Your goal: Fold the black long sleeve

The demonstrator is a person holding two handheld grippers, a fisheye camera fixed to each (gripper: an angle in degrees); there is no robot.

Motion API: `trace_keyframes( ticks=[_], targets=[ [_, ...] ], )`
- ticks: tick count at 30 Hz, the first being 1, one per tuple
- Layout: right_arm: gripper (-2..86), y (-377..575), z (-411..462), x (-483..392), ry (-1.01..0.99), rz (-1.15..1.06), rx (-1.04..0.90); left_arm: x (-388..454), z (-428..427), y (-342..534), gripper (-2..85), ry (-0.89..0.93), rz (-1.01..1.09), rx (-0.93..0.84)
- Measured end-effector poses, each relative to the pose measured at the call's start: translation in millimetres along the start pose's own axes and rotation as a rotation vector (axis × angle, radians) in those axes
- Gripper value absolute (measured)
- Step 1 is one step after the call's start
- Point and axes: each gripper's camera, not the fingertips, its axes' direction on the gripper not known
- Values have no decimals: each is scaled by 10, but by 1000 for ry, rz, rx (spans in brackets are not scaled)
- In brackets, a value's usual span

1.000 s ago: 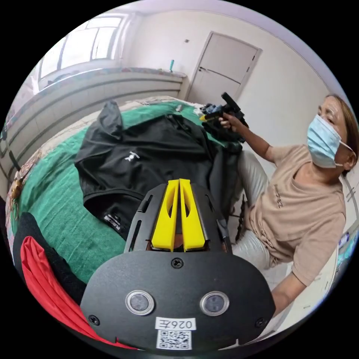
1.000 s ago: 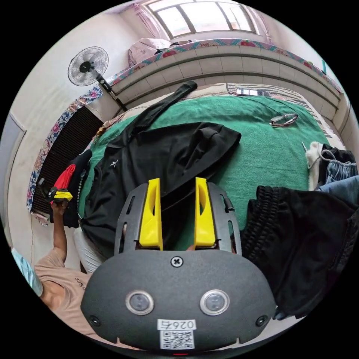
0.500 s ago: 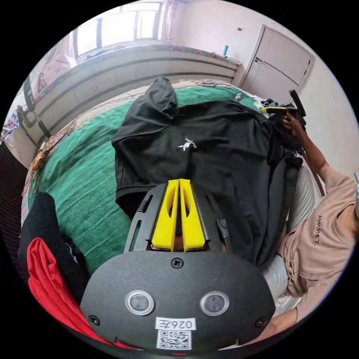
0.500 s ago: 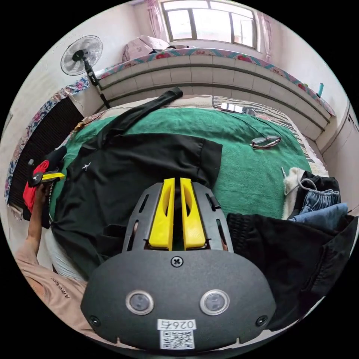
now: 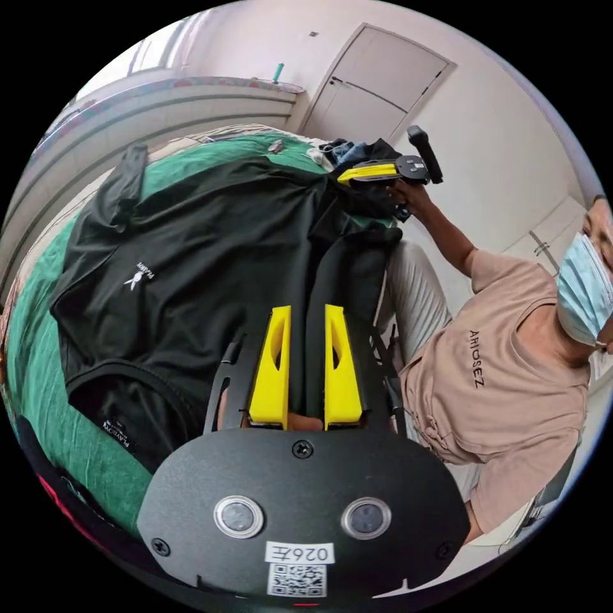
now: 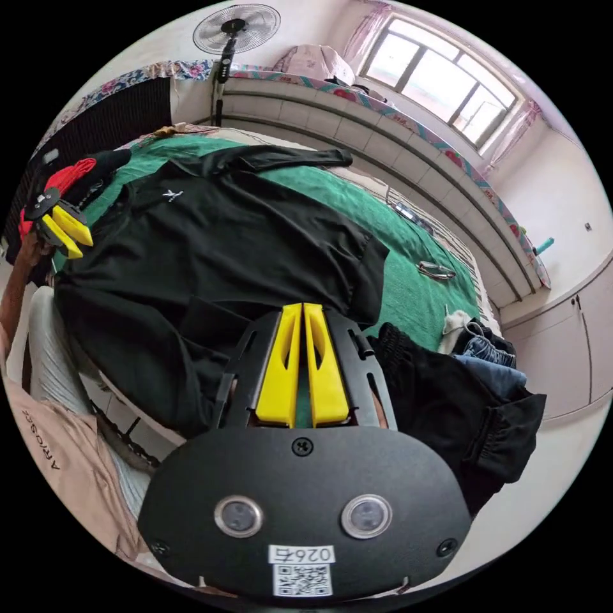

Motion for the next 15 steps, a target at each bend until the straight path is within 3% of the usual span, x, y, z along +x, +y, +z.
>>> trace_keyframes(
  ticks=[4,6,8,12,15],
  targets=[
    [53,300,-38,-207,-220,-97,-102,420,626,-182,105,-269,69,-169],
    [36,546,132,-191,-292,-118,-252,564,997,-228,56,-349,124,-280],
    [2,708,293,-157,-407,-139,-408,684,1020,-241,33,-377,162,-281],
    [-8,957,-152,-64,-519,-111,-258,806,889,-126,13,-249,171,-255],
    [15,976,-518,34,-455,-2,-73,744,754,45,8,-176,109,-156]
  ],
)
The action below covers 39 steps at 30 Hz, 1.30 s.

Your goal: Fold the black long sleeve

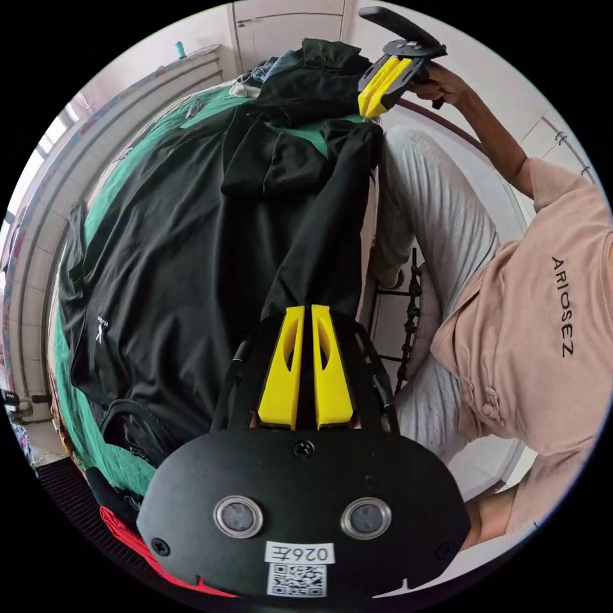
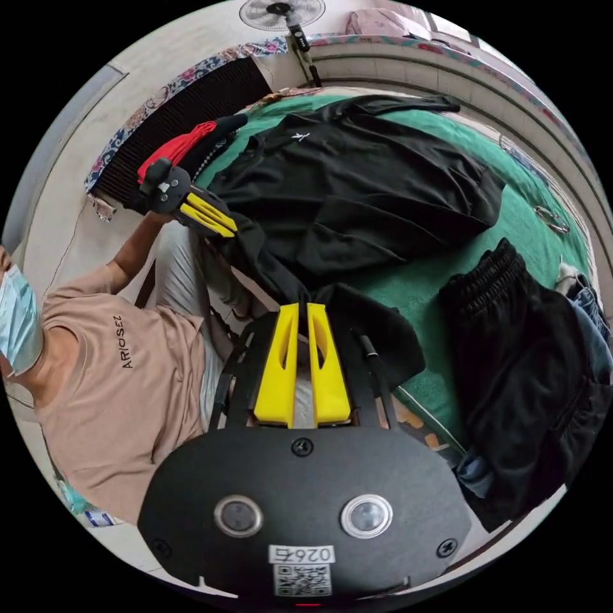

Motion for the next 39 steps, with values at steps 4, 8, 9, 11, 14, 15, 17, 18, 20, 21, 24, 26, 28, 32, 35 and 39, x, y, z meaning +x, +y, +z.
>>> trace_keyframes(
  ticks=[4,8,9,11,14,15,17,18,20,21,24,26,28,32,35,39],
  targets=[
    [73,-349,96,-218,114,31,120,-147,55,87,5,113,-88,65],
    [35,-954,1216,-564,390,-47,-242,-93,291,103,3,136,-99,1],
    [0,-917,1401,-621,533,-91,-319,-58,306,131,3,132,-96,6],
    [-9,-760,1203,-636,538,-35,-273,-15,294,179,2,132,-80,19],
    [-11,-224,725,-406,570,123,-224,-14,302,228,0,174,-63,26],
    [-9,18,589,-243,553,201,-242,-11,274,247,0,193,-46,36],
    [-3,332,406,-34,431,301,-240,11,149,296,0,206,-15,80],
    [-2,494,261,20,360,346,-180,18,20,349,-1,191,-7,119],
    [-8,665,53,-5,401,397,-96,-7,-179,459,-3,137,-25,166],
    [-12,737,-72,-50,494,434,-48,-58,-287,548,-4,75,-66,181],
    [-12,750,-321,-213,537,431,112,-267,-406,790,-7,10,-191,207],
    [-11,613,-329,-318,440,355,196,-461,-316,893,-7,46,-293,198],
    [-11,363,-148,-355,341,267,201,-680,-46,968,-8,107,-397,69],
    [-14,66,846,-50,562,219,-357,-599,-144,1357,-8,186,-452,108],
    [-15,535,596,-79,698,272,-243,-57,-668,1687,-8,25,-392,266],
    [-12,1377,-48,-540,579,183,140,933,-1210,2016,0,-210,-291,609]
  ],
)
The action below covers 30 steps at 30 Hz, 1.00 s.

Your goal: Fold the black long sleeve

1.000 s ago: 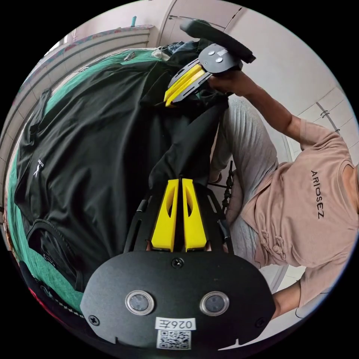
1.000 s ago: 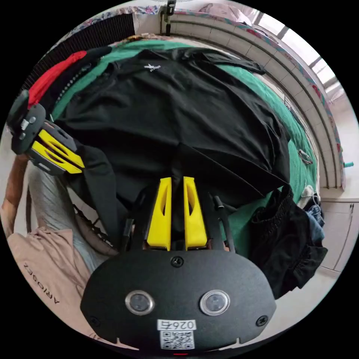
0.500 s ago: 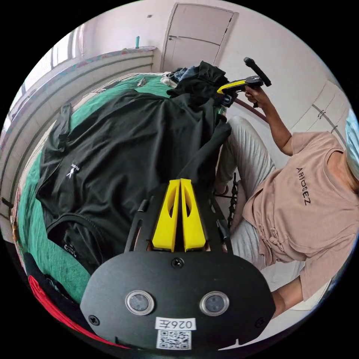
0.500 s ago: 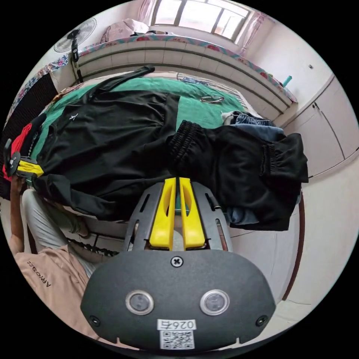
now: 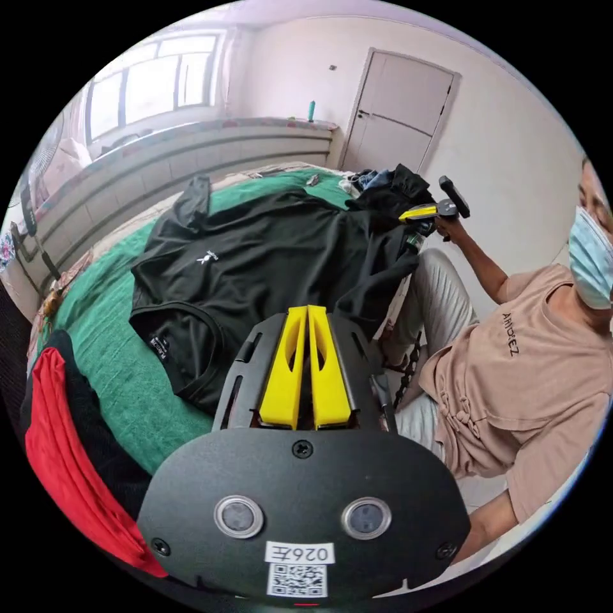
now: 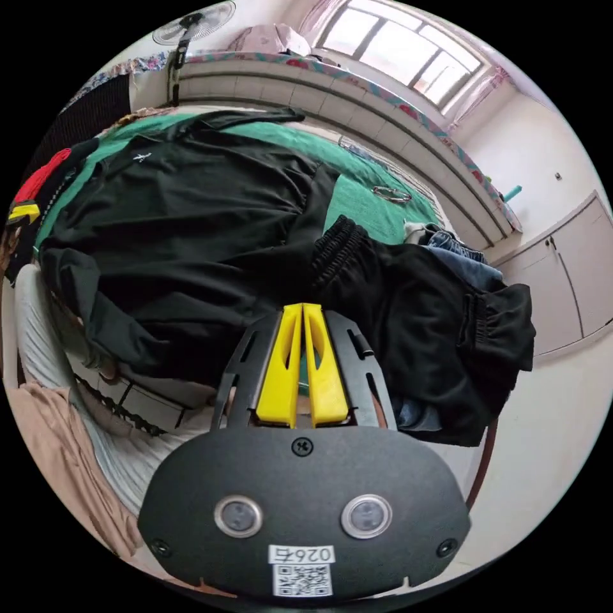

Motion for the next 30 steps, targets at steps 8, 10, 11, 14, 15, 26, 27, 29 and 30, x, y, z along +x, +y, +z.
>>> trace_keyframes(
  ticks=[8,10,11,14,15,26,27,29,30],
  targets=[
    [37,701,-549,-458,-83,-206,125,823,106,198,4,-9,15,51],
    [100,752,-502,-556,-118,-279,76,1048,292,270,14,-89,52,-50],
    [136,766,-438,-598,-145,-321,20,1187,390,331,55,-119,70,-93],
    [146,756,-261,-616,-133,-365,-65,1370,609,447,141,-125,60,-183],
    [146,731,-173,-606,-132,-375,-93,1403,725,479,167,-140,61,-238],
    [-8,914,-389,-364,38,-320,-210,1510,928,543,15,-343,168,-600],
    [-9,1009,-657,-207,-89,-265,-151,1531,735,568,11,-304,193,-573],
    [-9,1165,-1025,70,-307,-182,-54,1542,459,630,8,-274,239,-539],
    [-9,1265,-1240,264,-440,-134,18,1508,290,670,6,-230,264,-524]
  ],
)
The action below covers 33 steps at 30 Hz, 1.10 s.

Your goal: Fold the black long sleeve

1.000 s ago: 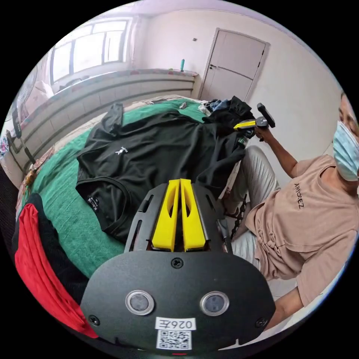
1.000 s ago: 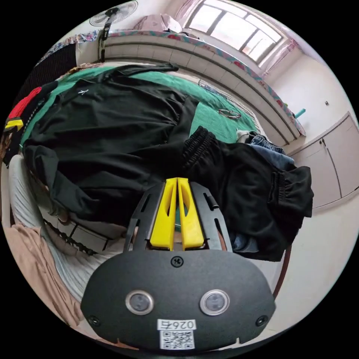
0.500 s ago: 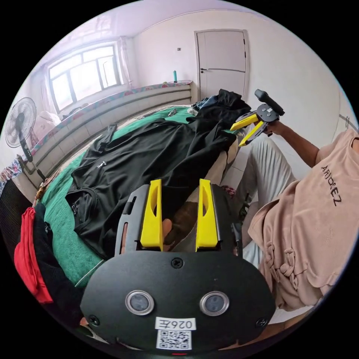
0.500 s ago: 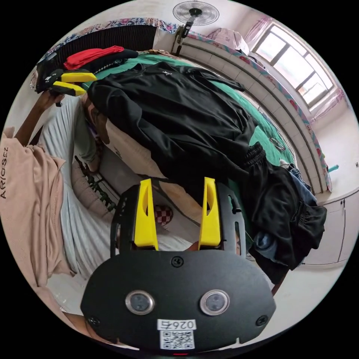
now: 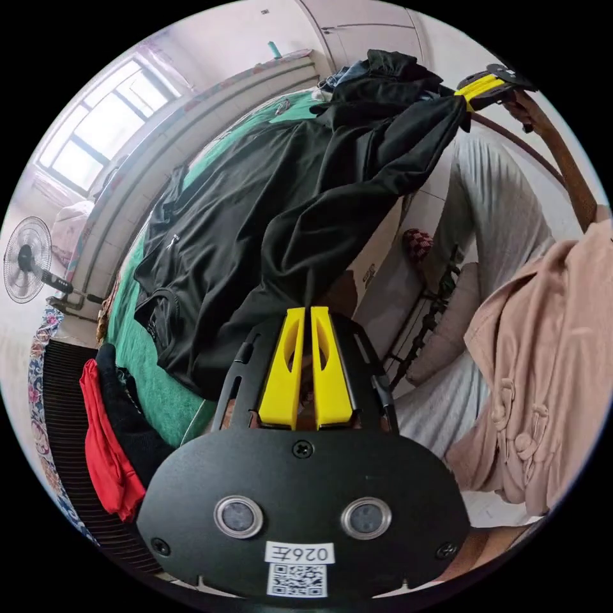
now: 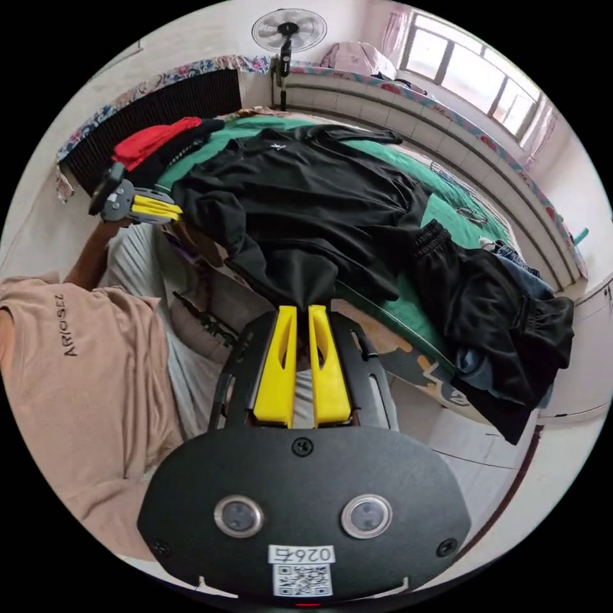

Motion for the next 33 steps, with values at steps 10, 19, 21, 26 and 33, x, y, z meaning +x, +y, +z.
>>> trace_keyframes(
  ticks=[10,19,21,26,33],
  targets=[
    [8,-1003,-723,823,-171,149,398,-2295,-51,531,42,604,-378,402],
    [18,-1769,22,1655,-157,254,241,-2732,-158,1663,16,586,-610,712],
    [-1,-1334,-234,1428,-179,157,592,-2518,-514,1878,-4,557,-533,962],
    [0,-545,-653,1093,-351,-74,1286,-1883,-1298,1923,-7,197,-214,1435],
    [0,-1553,-14,795,114,-181,665,-1992,-1048,931,43,215,-189,894]
  ],
)
